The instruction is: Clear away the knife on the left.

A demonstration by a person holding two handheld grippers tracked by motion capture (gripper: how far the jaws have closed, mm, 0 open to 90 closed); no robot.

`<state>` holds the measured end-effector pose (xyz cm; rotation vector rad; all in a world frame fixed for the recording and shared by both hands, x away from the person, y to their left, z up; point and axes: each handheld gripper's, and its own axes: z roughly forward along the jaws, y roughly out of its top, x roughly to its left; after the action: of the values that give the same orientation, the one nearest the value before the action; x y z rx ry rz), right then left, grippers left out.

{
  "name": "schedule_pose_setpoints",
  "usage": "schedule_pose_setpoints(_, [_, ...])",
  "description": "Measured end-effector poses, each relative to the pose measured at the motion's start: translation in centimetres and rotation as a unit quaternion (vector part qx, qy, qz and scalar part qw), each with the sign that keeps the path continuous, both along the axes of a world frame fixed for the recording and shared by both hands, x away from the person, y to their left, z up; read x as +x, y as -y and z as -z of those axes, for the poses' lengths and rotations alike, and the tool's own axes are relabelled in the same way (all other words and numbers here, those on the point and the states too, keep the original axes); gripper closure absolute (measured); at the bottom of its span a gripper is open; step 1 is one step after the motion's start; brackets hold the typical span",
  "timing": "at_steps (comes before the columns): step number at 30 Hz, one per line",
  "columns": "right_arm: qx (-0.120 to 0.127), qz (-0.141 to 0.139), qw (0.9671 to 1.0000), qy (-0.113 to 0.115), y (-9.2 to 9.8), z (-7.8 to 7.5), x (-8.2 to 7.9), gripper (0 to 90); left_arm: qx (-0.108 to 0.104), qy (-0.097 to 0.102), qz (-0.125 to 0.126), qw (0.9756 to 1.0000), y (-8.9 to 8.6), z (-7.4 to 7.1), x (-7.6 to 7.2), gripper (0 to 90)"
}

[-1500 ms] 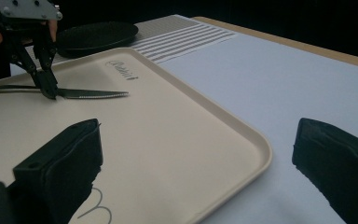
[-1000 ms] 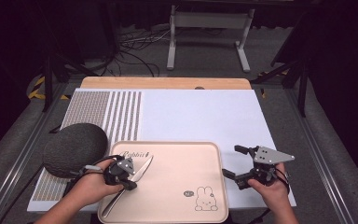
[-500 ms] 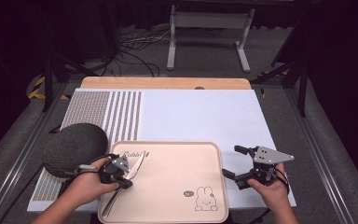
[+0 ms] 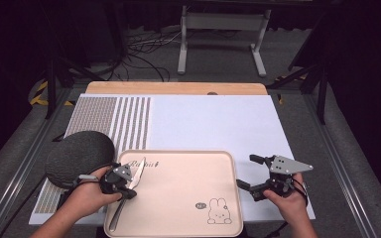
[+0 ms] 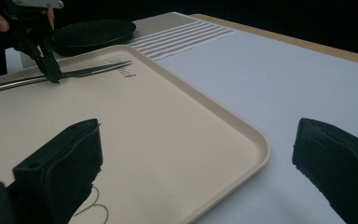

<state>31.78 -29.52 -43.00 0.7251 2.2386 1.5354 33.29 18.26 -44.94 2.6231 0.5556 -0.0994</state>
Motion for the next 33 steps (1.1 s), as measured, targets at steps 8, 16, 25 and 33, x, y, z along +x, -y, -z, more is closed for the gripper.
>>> schedule_pose_setpoints(8, [0.000, 0.000, 1.0000, 0.000, 0.0, 0.0, 0.0, 2.4, 0.004, -0.001, -0.007, 1.0000, -0.6, 0.0, 0.1, 90.0])
schedule_pose_setpoints(16, [0.001, 0.000, 1.0000, 0.000, 0.0, 0.0, 0.0, 2.4, 0.008, -0.001, -0.012, 0.9999, -1.1, -0.1, 0.1, 90.0])
schedule_pose_setpoints(25, [-0.004, -0.001, 1.0000, -0.001, -0.1, 0.1, 0.1, 2.4, 0.012, -0.008, -0.019, 0.9997, -1.6, -0.1, 0.1, 90.0])
schedule_pose_setpoints(33, [-0.008, 0.000, 1.0000, -0.001, -0.2, 0.1, 0.1, 2.4, 0.016, -0.012, -0.022, 0.9996, -1.9, -0.2, 0.1, 90.0])
